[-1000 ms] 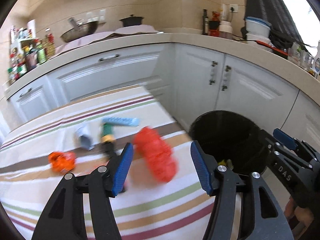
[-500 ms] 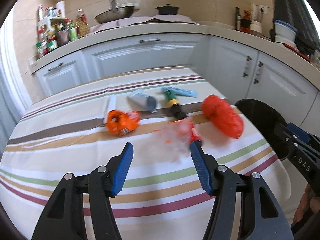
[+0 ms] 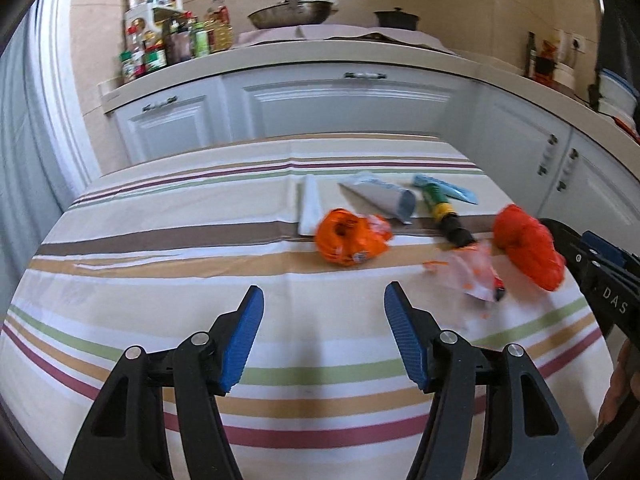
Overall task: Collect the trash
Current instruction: 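Grasp the red plastic bag with the right tool while the left tool grasps the clear dotted bag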
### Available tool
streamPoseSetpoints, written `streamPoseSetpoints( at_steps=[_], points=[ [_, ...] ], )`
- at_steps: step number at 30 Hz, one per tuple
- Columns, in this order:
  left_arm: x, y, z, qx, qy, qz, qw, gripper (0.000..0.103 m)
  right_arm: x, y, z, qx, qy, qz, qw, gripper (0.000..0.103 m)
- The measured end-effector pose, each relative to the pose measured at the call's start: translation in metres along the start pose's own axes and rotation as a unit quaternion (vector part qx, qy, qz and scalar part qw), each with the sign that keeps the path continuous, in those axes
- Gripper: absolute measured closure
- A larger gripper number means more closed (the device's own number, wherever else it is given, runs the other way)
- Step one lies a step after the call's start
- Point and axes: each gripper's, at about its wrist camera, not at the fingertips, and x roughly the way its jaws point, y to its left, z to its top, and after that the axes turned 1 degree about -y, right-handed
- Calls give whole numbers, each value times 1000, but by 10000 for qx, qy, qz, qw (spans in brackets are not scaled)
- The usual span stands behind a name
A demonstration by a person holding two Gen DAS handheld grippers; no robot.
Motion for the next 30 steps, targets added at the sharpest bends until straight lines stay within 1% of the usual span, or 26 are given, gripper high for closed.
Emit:
streamPoseSetpoints(
  at_steps=[1, 2, 3, 8, 9, 10, 11, 13, 15, 21, 30],
  points=[
    [1, 4, 1, -31, 6, 24, 10000, 41, 4, 2, 2, -16, 34, 18, 10000, 49],
    [2, 6, 1, -59, 12, 44, 10000, 41, 7, 4, 4, -43, 69, 19, 10000, 45],
    [4, 9, 2, -104, 23, 66, 9999, 41, 10, 6, 5, -72, 98, 9, 9999, 44],
    [9, 13, 3, -148, 63, 29, 9999, 40, 30, 13, 9, -176, 471, 6, 9987, 44],
    [9, 13, 3, -139, 71, 12, 9999, 40, 33, 14, 8, -186, 531, 20, 9984, 45],
    [10, 13, 3, -142, 80, -11, 9999, 40, 34, 14, 8, -188, 565, 22, 9982, 52],
    [10, 12, 3, -147, 84, -47, 9998, 40, 35, 14, 8, -184, 598, 45, 9980, 65],
    [9, 10, 3, -127, 76, -84, 9999, 39, 38, 13, 6, -187, 686, 117, 9974, 79],
    [8, 8, 4, -99, 72, -131, 9998, 39, 38, 11, 4, -185, 703, 140, 9973, 80],
    [2, -1, 5, -63, 10, -280, 9996, 38, 22, 4, 3, -120, 457, 96, 9988, 82],
    [-9, -33, 7, 152, -112, -614, 9979, 35, -7, -19, -4, 26, 183, -120, 9998, 82]
  ],
)
